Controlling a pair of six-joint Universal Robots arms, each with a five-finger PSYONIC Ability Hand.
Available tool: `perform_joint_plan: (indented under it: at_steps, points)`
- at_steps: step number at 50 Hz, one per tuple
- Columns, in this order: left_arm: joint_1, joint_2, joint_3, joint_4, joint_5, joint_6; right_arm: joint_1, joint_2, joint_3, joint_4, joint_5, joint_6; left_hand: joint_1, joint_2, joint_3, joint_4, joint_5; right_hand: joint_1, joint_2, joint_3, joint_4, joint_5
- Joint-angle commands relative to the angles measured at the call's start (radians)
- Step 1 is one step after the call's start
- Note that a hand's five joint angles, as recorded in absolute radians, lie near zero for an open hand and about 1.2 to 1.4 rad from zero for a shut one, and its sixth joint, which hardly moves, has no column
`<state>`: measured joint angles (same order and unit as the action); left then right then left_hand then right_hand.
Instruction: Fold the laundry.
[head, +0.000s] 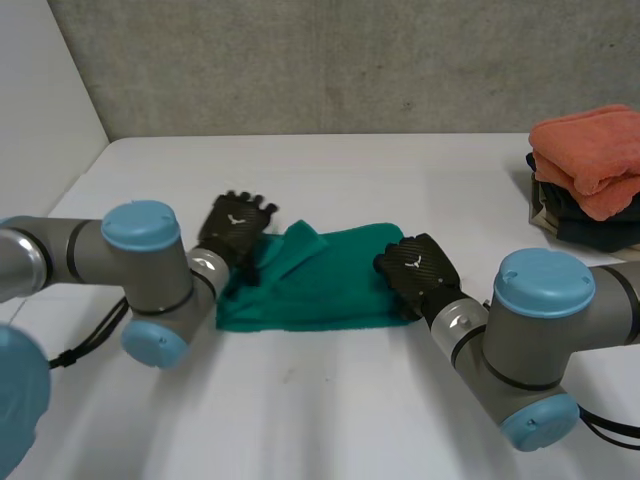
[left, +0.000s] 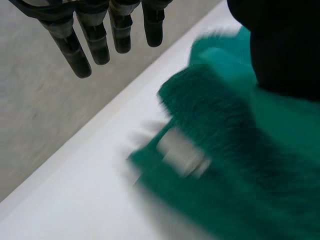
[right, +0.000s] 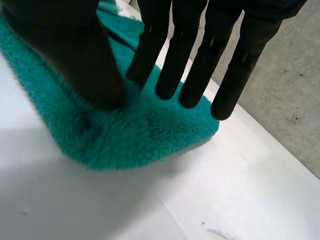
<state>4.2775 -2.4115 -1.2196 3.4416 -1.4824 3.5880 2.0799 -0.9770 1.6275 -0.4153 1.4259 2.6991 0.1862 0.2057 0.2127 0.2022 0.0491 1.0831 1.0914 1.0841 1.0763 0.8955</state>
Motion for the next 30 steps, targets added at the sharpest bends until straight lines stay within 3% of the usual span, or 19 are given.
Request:
perform_joint_plan:
  at_steps: [1, 8, 13, 19, 25, 30]
  points:
    - [0.111, -0.026, 0.085, -0.059, -0.117, 0.064, 0.003, 0.021, -0.011, -0.002, 0.015, -0.045, -0.012, -0.031, -0.038, -0.028, -0.049, 0.313, 0.305, 0.312, 0.32, 0.326]
    - [0.142, 0.08, -0.004, -0.075, -0.087, 0.055, 0.005, 0.0, -0.002, 0.021, 0.024, -0.096, -0.012, -0.031, -0.038, -0.028, -0.049, 0.313, 0.305, 0.312, 0.32, 0.326]
    - [0.107, 0.207, -0.141, -0.049, -0.013, 0.032, 0.005, -0.022, 0.012, 0.049, 0.03, -0.097, -0.012, -0.031, -0.038, -0.028, -0.049, 0.313, 0.305, 0.312, 0.32, 0.326]
    - [0.074, 0.325, -0.265, 0.004, 0.004, -0.012, -0.029, -0.072, 0.057, 0.127, 0.103, -0.14, -0.012, -0.031, -0.038, -0.028, -0.049, 0.313, 0.305, 0.312, 0.32, 0.326]
    - [0.044, 0.434, -0.369, 0.057, 0.056, -0.103, -0.116, -0.143, 0.11, 0.19, 0.165, -0.254, -0.012, -0.031, -0.038, -0.028, -0.049, 0.313, 0.305, 0.312, 0.32, 0.326]
    - [-0.031, 0.422, -0.386, 0.09, 0.155, -0.215, -0.141, -0.175, 0.147, 0.178, 0.13, -0.306, -0.012, -0.031, -0.038, -0.028, -0.049, 0.313, 0.305, 0.312, 0.32, 0.326]
